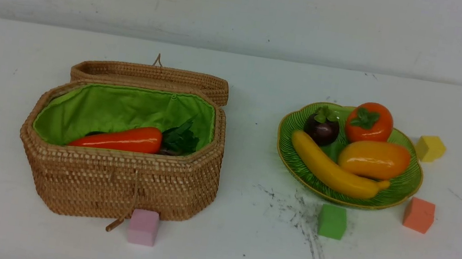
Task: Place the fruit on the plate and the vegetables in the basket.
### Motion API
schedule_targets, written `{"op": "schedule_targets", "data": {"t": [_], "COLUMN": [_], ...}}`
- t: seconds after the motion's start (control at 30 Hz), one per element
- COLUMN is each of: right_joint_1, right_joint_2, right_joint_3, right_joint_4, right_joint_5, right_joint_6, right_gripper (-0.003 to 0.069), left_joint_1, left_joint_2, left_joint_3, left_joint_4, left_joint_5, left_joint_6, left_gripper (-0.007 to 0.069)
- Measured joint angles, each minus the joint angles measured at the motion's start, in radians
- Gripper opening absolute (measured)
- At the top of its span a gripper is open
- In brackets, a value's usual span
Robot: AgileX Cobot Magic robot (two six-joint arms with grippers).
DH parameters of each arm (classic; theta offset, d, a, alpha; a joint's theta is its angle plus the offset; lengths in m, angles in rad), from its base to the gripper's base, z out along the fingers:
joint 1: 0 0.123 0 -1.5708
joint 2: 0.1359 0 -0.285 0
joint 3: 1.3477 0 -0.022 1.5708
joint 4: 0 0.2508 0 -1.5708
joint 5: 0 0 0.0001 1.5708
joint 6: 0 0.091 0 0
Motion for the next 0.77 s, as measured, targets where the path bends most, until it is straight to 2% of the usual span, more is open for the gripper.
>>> {"op": "schedule_targets", "data": {"t": [0.77], "right_joint_1": [0.000], "right_joint_2": [0.000], "right_joint_3": [0.000], "right_joint_4": [0.003], "right_joint_5": [0.001], "right_joint_6": [0.000], "right_gripper": [0.0067], "left_joint_1": [0.000], "left_joint_2": [0.000], "left_joint_3": [0.000], "left_joint_4": [0.000], "left_joint_5": [0.000], "left_joint_6": [0.000], "left_gripper": [0.0239]}}
